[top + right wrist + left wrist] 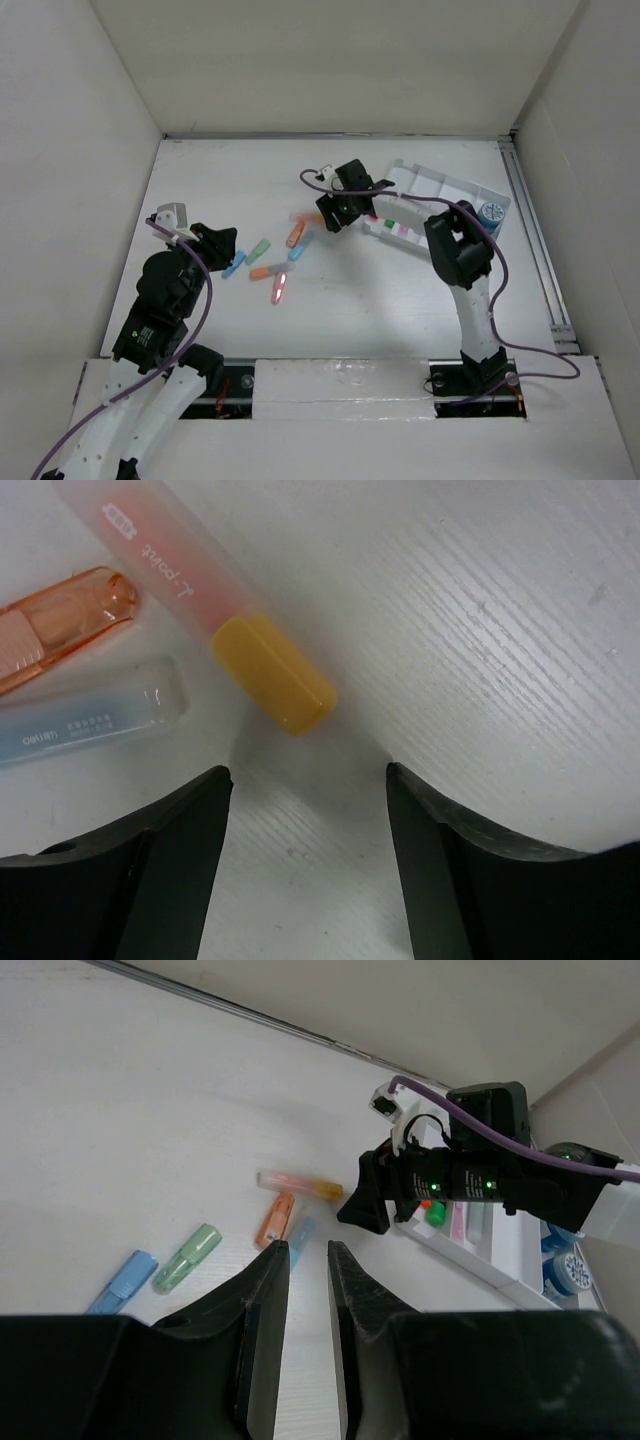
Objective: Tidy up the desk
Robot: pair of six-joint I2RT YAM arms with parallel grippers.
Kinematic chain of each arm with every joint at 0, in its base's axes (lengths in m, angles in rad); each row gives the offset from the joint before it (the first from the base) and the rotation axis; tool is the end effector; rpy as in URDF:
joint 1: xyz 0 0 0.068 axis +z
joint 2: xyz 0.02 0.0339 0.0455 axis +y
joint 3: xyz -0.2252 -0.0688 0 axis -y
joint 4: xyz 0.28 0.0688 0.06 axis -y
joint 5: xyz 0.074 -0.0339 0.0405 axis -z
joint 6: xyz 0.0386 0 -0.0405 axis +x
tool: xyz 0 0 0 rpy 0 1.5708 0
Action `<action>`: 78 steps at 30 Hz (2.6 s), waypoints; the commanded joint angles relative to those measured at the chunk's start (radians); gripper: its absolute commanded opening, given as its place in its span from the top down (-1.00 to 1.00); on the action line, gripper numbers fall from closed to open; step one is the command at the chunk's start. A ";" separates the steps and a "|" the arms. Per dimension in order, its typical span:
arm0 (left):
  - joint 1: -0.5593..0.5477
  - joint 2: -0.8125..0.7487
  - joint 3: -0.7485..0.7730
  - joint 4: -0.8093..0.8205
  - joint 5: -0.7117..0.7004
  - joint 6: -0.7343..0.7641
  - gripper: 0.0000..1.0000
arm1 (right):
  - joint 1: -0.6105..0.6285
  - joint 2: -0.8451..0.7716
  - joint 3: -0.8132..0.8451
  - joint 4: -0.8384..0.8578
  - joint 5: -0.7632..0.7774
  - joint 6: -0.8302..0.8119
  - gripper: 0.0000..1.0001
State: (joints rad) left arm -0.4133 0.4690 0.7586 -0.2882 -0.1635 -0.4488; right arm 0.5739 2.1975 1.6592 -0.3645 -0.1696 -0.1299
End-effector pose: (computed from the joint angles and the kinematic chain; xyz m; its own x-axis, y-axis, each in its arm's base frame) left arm 0.1696 -0.0675 0.3529 -0.1061 -0.4209 -0.9009 0.2233 0.8728 -0.4341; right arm 0.4102 0.2729 0.1159 -0.5730 -0.5225 -0.6314 -0.7031 0.7093 0.0512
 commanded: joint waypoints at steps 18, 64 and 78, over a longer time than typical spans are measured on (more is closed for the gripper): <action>-0.002 0.005 -0.013 0.040 0.016 0.018 0.62 | 0.056 0.226 0.375 -0.238 0.058 -0.076 -0.36; -0.002 -0.015 -0.012 0.041 0.021 0.018 0.62 | -0.275 -0.584 -0.602 0.547 0.217 0.637 0.88; -0.002 -0.004 -0.015 0.038 0.021 0.018 0.62 | -0.445 -0.548 -0.599 0.506 0.300 0.711 0.28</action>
State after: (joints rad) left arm -0.4133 0.4664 0.7586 -0.2871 -0.1497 -0.4450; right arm 0.1432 1.6516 1.0004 0.1123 0.0834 0.5632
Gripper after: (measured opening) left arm 0.186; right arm 0.359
